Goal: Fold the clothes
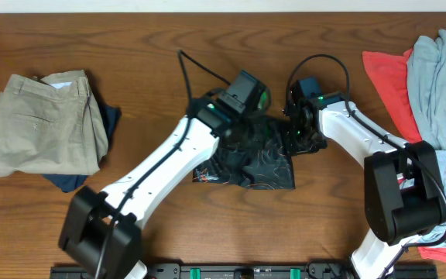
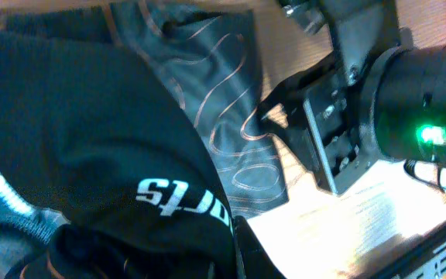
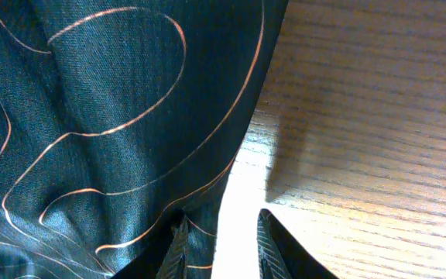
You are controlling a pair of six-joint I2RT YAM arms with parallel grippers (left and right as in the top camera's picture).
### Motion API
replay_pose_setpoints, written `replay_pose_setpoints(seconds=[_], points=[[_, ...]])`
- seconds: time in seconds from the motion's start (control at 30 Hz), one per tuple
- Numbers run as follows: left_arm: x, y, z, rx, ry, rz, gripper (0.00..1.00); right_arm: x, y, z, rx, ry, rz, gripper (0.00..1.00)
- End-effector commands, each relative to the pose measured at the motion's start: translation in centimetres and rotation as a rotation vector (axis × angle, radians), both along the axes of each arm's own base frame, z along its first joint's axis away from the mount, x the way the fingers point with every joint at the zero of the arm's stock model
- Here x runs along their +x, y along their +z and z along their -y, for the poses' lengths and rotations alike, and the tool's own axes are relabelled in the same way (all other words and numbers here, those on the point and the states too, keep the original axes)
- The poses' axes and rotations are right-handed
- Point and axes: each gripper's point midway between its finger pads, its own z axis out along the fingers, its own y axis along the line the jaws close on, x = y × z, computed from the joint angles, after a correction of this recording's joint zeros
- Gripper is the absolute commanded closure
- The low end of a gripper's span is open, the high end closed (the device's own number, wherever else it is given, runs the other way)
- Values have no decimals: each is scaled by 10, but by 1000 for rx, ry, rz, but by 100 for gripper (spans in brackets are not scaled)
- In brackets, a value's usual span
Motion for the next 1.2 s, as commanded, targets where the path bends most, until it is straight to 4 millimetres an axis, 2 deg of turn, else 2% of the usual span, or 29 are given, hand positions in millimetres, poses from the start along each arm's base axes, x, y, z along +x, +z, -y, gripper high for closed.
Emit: replay_pose_setpoints(seconds=[0.0, 0.13, 0.2, 0.33, 0.47, 0.57, 0.73, 0.87, 0.97, 1.17], points=[[1, 1, 17, -24, -9, 12, 94, -5, -4, -5, 4, 9, -16, 71], [1, -6, 32, -38, -25, 22, 93, -6, -4, -5, 1, 9, -22, 68], [3, -8, 34, -41, -26, 26, 77, -6, -4, -4, 0, 7, -23, 65], [7, -6, 31, -37, -45, 48, 71, 1, 2, 7, -14, -25, -1, 61], [14, -5, 5, 3, -42, 47, 71, 21, 29, 33, -12, -118, 59, 60], [25, -7, -33, 68, 43, 19, 71, 34, 55, 39, 47, -142, 121, 59], [43, -17, -100, 177, 201, -36, 70, 34, 87, 9, 232, -9, 191, 60], [54, -24, -133, 190, 287, -63, 66, 22, 91, -25, 340, 124, 175, 58], [56, -31, -146, 200, 320, -87, 64, 18, 81, -32, 278, 150, 163, 58], [50, -54, -145, 219, 309, -126, 64, 26, 49, -44, 198, 141, 151, 62]])
